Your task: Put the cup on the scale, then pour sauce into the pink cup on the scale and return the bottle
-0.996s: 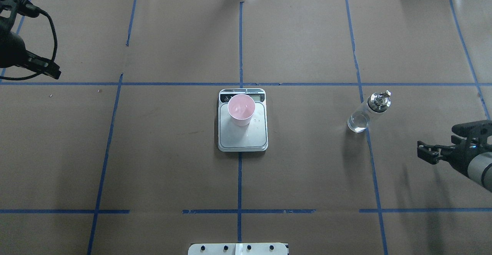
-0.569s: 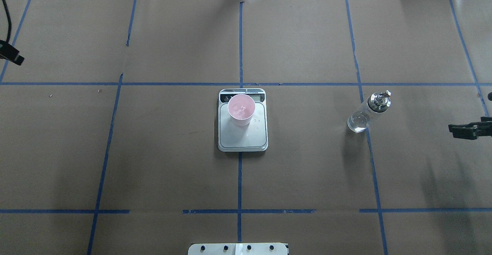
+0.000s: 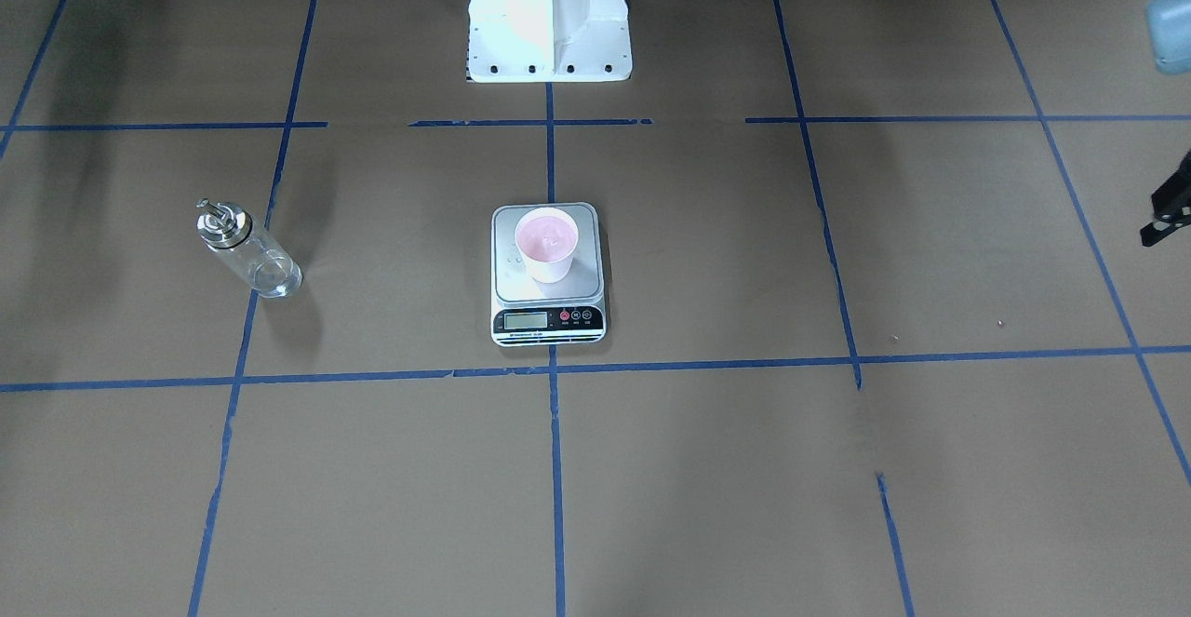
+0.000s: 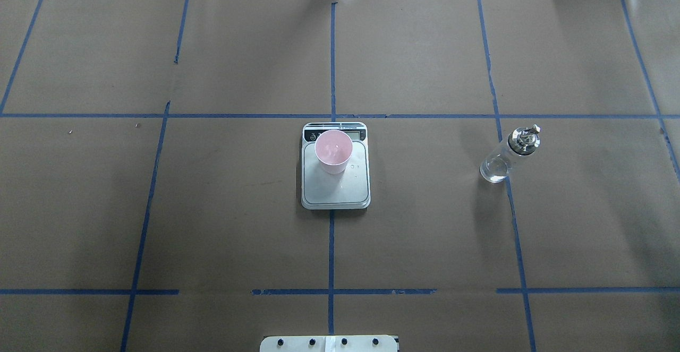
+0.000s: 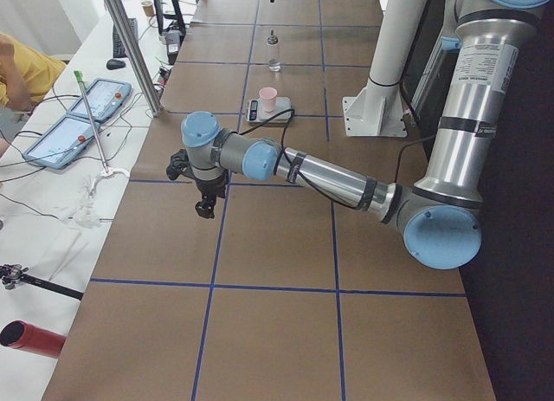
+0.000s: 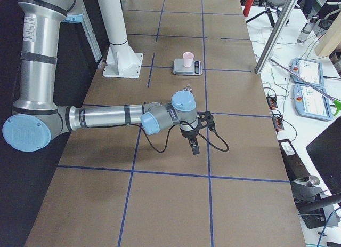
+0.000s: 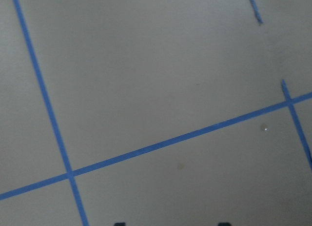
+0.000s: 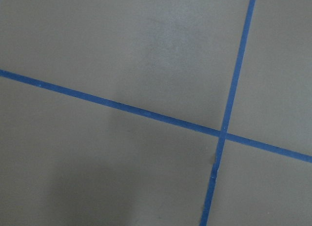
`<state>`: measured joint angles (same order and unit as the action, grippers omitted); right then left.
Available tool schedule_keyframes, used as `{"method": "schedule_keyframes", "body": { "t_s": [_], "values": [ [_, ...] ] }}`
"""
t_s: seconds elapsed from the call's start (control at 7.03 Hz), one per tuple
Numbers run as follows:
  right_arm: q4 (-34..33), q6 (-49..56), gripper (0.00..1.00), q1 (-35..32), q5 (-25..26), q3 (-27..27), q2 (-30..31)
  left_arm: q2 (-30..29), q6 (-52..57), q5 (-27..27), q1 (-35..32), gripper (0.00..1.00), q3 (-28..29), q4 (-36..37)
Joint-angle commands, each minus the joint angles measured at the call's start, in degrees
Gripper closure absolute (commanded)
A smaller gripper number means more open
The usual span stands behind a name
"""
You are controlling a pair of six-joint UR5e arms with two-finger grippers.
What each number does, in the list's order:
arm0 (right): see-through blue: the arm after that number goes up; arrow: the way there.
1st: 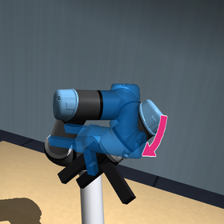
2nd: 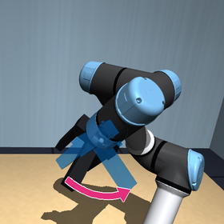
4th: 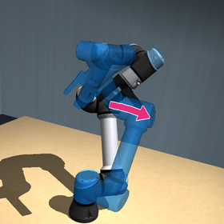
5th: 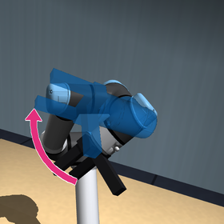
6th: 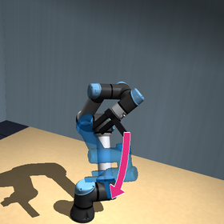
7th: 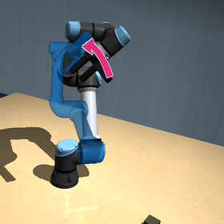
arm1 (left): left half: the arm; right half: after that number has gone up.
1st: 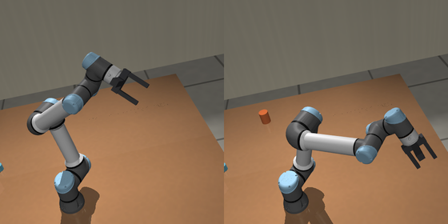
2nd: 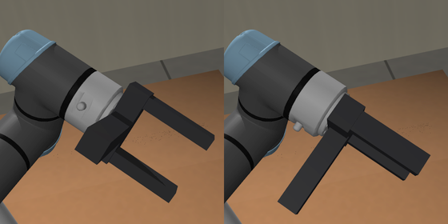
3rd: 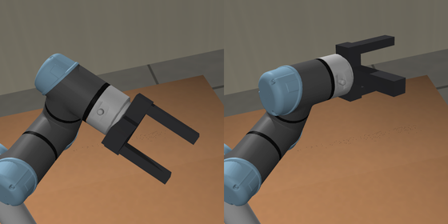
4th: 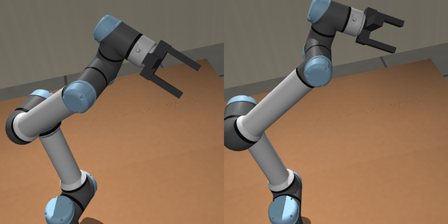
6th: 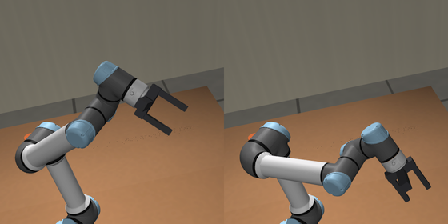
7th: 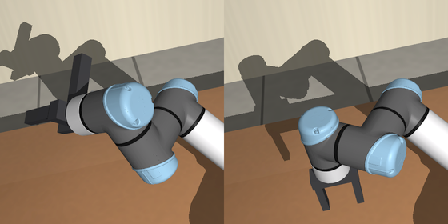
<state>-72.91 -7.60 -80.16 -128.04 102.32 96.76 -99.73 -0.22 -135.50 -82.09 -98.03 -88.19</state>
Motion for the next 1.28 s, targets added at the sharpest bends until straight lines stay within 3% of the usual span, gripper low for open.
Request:
{"method": "schedule_keyframes", "body": {
  "t_s": [0.0, 0.28, 0.71, 1.14],
  "values": [
    [-5.7, 2.1, 0.00, -1.4, -2.3, -1.9, -3.1, 2.6, 8.2, -0.2, -3.0, 0.00, 0.7, -0.1],
    [-6.2, 2.0, 0.00, -1.7, -2.7, -1.2, -2.1, 7.5, 7.6, -0.3, -3.2, 0.00, 0.8, -0.4],
    [-6.4, 1.2, 0.00, -1.7, -2.4, -1.8, -2.1, 6.6, -3.0, -0.1, -3.6, 0.00, 1.0, -3.4],
    [-16.8, 1.2, 0.00, -3.5, -8.2, -1.6, -6.1, 4.5, -0.9, 0.3, -3.3, 0.00, 2.1, -2.9]
  ]
}}
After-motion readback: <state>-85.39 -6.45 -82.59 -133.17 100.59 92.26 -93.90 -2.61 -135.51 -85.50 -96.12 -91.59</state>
